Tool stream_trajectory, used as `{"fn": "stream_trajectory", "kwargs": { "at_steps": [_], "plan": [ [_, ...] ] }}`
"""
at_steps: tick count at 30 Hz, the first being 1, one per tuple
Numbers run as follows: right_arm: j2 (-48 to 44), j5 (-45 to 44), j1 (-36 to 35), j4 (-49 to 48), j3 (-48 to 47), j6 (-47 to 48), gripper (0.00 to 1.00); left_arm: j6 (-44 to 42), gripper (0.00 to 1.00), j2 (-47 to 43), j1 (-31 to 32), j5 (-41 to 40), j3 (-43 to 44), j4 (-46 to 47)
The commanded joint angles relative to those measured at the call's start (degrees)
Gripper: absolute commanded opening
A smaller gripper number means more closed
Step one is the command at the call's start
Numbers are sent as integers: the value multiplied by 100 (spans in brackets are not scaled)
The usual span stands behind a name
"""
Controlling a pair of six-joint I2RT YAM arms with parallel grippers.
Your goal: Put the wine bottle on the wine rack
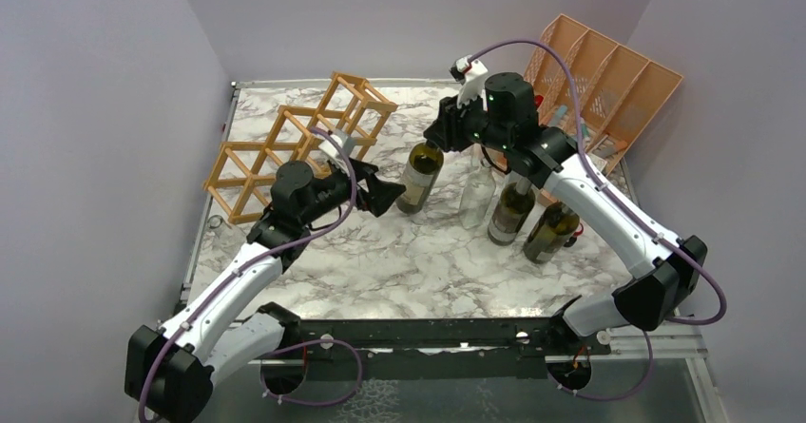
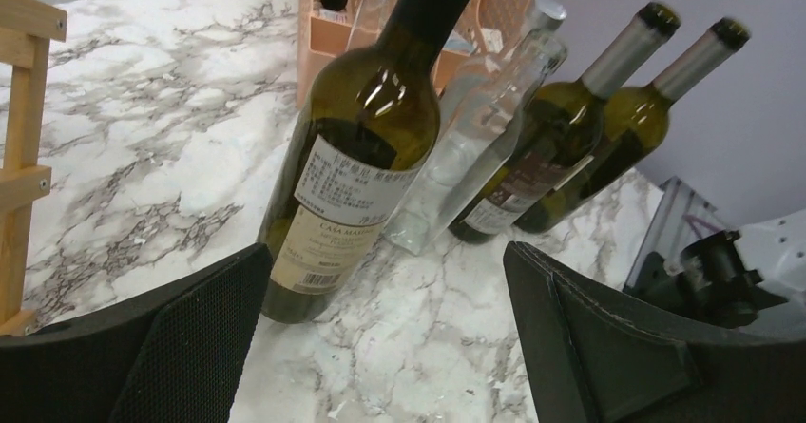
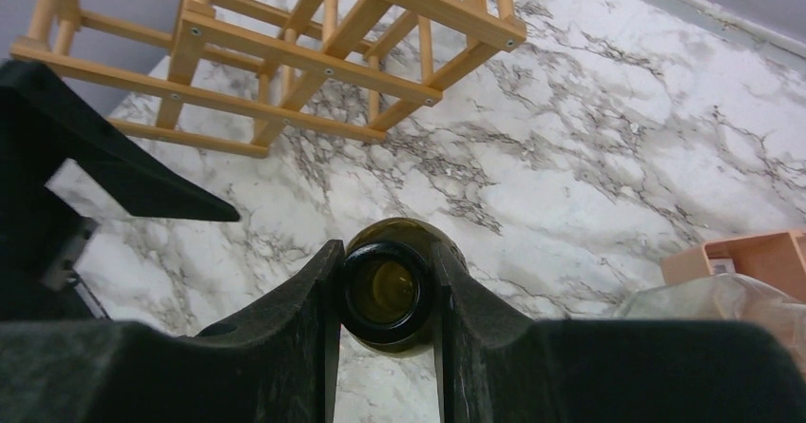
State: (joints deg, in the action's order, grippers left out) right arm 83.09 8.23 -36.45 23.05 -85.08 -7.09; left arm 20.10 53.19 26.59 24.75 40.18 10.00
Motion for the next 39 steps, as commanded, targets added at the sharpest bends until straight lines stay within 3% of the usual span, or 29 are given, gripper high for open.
{"fn": "stream_trajectory", "kwargs": {
  "at_steps": [1, 9, 13, 24, 29, 37, 39],
  "plan": [
    [-445, 484, -44, -485, -344, -472, 1, -757, 99, 123, 173, -236, -459, 873],
    [-522, 963, -42, -264, -670, -820, 1, -1353, 99, 498, 314, 78, -757, 1490],
    [-496, 996, -46, -138, -901, -861, 1, -1965, 99, 883, 312, 561, -977, 2326],
    [-689, 1623, -47, -78, -960, -761, 1, -2108, 99, 1765, 312, 1086, -842, 3376],
    [-887, 2076, -47, -91, -800, -641, 1, -2349, 88, 1808, 327, 1666, -744, 3520],
    [-1114, 2351, -46, 94, -646, -549, 2, -2752, 84, 1618, 338, 1645, -733, 3694],
    [-1127, 2355, -45, 202, -658, -539, 5, -2828, 63, 1570, 338, 1566, -683, 3697]
  ]
}}
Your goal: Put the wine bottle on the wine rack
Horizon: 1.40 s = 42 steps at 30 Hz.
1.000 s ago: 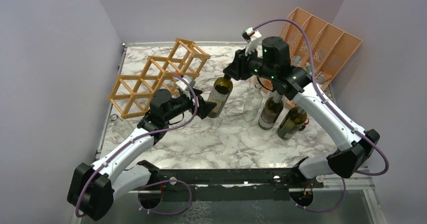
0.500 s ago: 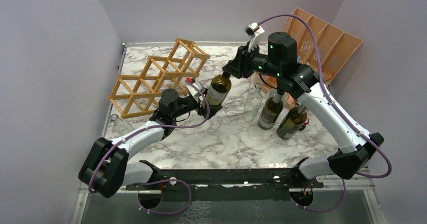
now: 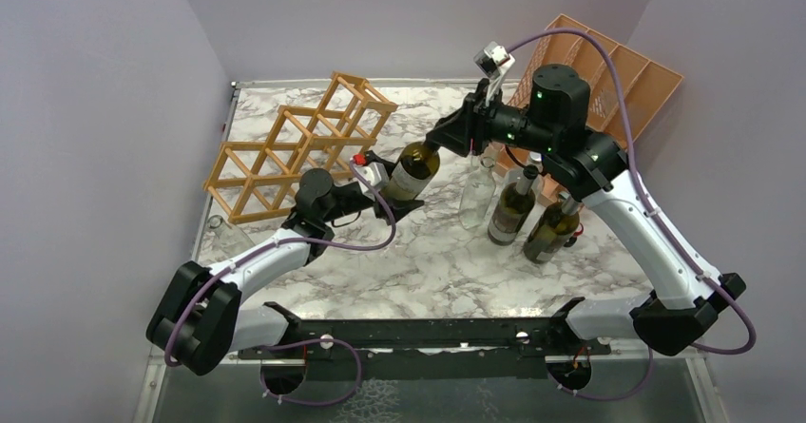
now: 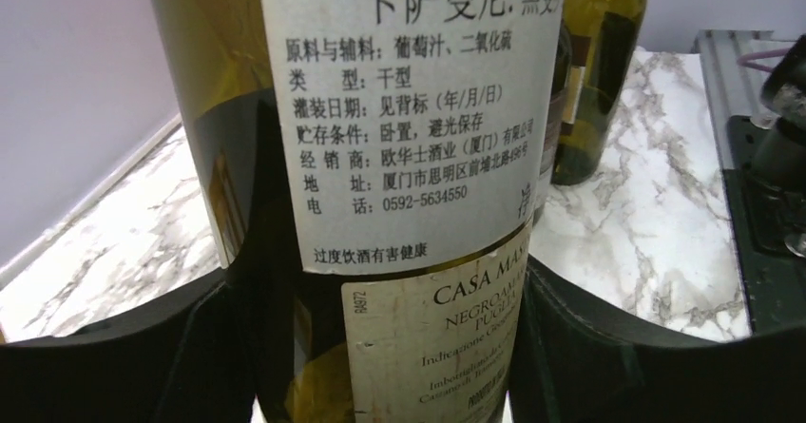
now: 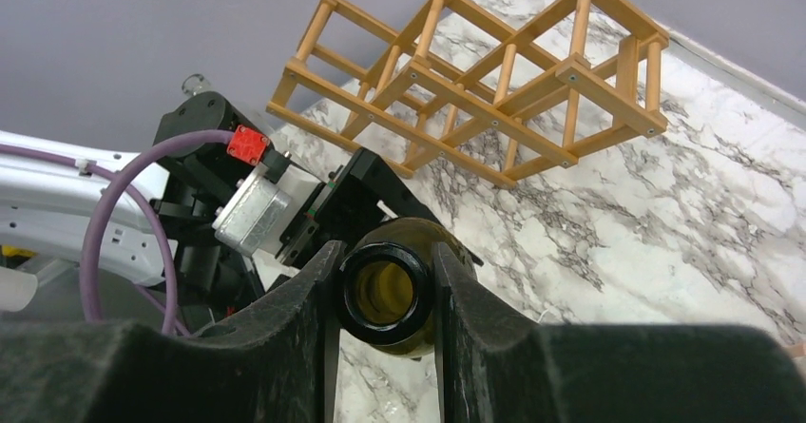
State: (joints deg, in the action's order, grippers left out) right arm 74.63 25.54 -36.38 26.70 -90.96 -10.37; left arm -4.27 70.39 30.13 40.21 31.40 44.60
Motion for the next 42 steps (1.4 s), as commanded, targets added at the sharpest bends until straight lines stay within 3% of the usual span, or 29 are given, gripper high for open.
{"fn": "stream_trajectory", "kwargs": {
  "at_steps": [1, 3, 4, 7, 11, 21, 30, 35, 42],
  "plan": [
    [-290, 611, -53, -112, -79, -208, 8, -497, 46, -161, -14, -1, 230, 234],
    [-340, 562, -53, -26, -52, -210, 22, -708, 5, -174, -16, -32, 336, 235],
    [-376, 548, -52, 14, -27, -195, 30, -818, 0, -185, -16, -131, 374, 232],
    [-545, 359, -52, 223, 61, 0, 62, -1260, 0, -221, -16, -281, 535, 230],
    [-742, -389, -53, 713, -57, 235, 76, -2278, 0, -280, -16, -455, 809, 179],
    [-982, -1281, -48, 1686, -579, 396, 80, -5145, 0, 24, -16, -842, 2412, -629],
    [-1168, -675, -48, 1836, -629, 502, 80, -7923, 0, 318, -16, -1330, 3351, -2316],
    [-1245, -666, -53, 1755, -359, 581, 82, -8670, 0, 445, -38, -1410, 3642, -3040],
    [-882, -995, -52, 1815, -186, 893, 82, -9256, 0, 265, -12, -1165, 3404, -2718]
  ]
}}
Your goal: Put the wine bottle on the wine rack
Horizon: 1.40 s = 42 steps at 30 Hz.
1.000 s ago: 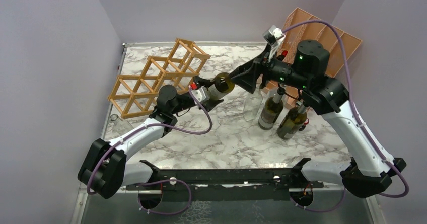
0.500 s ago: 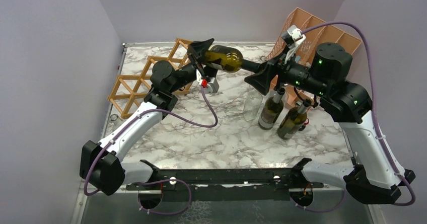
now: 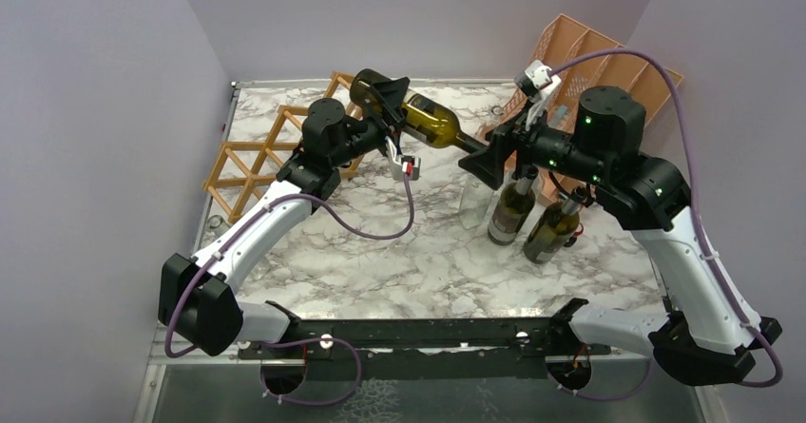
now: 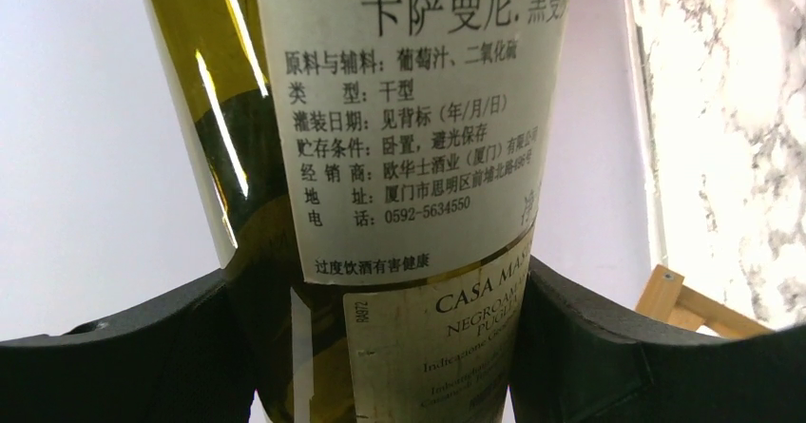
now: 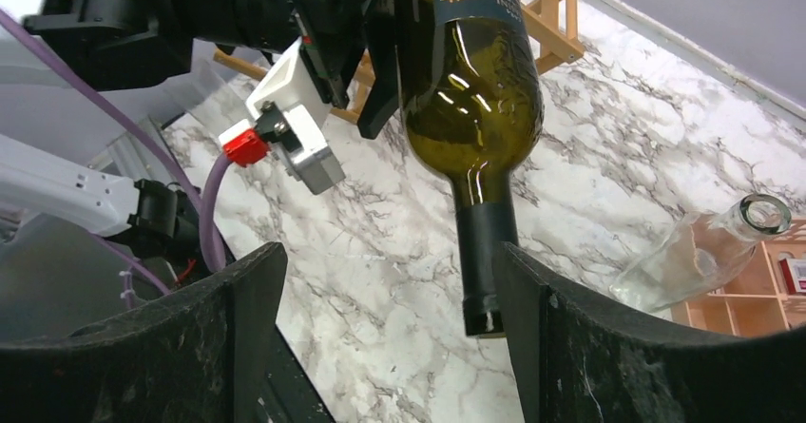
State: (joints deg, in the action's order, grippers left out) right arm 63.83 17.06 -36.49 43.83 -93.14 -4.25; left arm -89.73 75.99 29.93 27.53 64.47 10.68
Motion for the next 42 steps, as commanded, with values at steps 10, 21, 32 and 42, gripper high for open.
{"fn": "stream_trajectory", "kwargs": {
  "at_steps": [10, 21, 32, 42],
  "plan": [
    [612, -250, -36, 286, 317, 558, 81, -1464, 0, -433, 245, 126, -120, 760],
    [873, 547, -41, -52, 912, 651, 57, -1526, 0, -489, 339, 68, -158, 702],
    [902, 294, -42, -524, 1081, 310, 1, -1433, 2, -468, 369, -180, -152, 535],
    [605, -771, -42, -1309, 1009, -194, 1, -1364, 99, -512, 395, -413, -636, 703]
  ]
}}
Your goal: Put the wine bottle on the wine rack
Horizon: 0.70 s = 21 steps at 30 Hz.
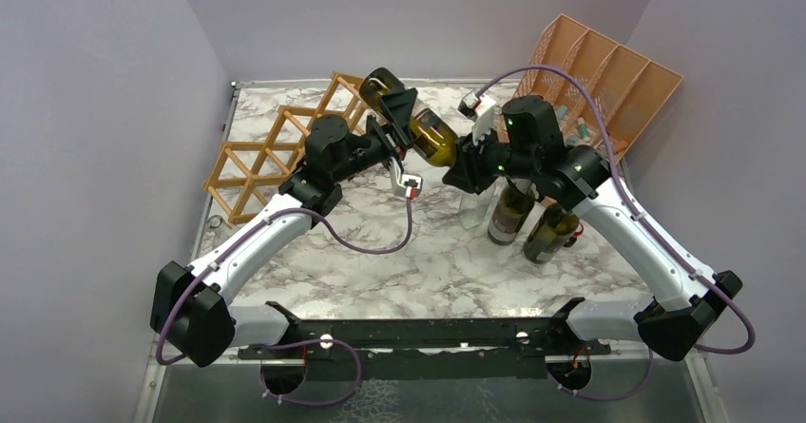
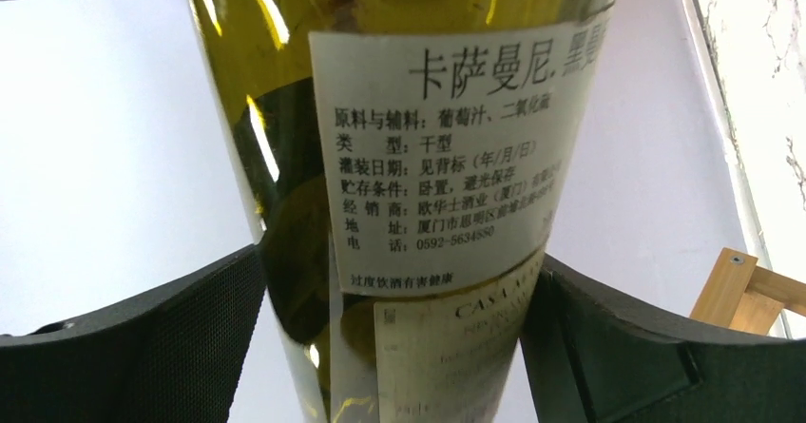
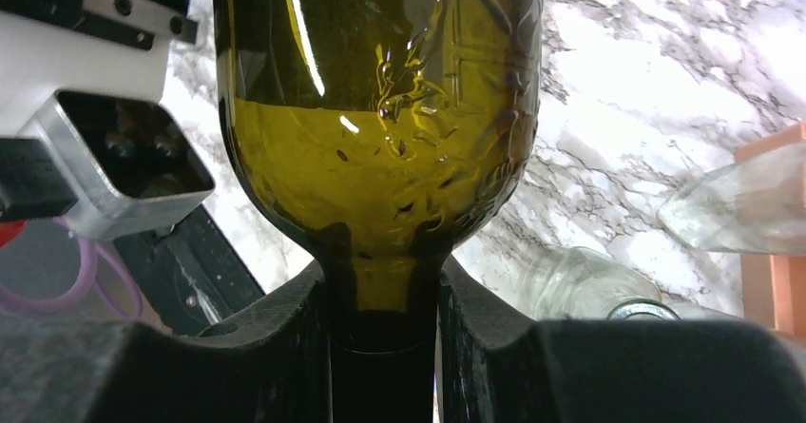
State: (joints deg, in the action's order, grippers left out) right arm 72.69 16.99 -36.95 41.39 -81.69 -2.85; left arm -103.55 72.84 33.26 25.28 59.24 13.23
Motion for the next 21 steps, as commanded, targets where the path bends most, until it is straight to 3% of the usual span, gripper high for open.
{"fn": "stream_trajectory", "kwargs": {
  "at_steps": [1, 10, 14, 21],
  "plan": [
    [-289, -961, 6, -1096, -137, -409, 1, 44, 99, -180, 59, -254, -122, 470],
    [-316, -1351, 4, -1203, -66, -617, 1, 1352, 99, -402, 150, -339, -246, 715],
    [-308, -1097, 4, -1151, 79, -515, 1, 3071, 98, -732, 178, -677, -287, 829],
    [-115, -376, 4, -1266, 449, -339, 1, 6214, 99, -1516, 172, -2511, -656, 1426]
  ]
}}
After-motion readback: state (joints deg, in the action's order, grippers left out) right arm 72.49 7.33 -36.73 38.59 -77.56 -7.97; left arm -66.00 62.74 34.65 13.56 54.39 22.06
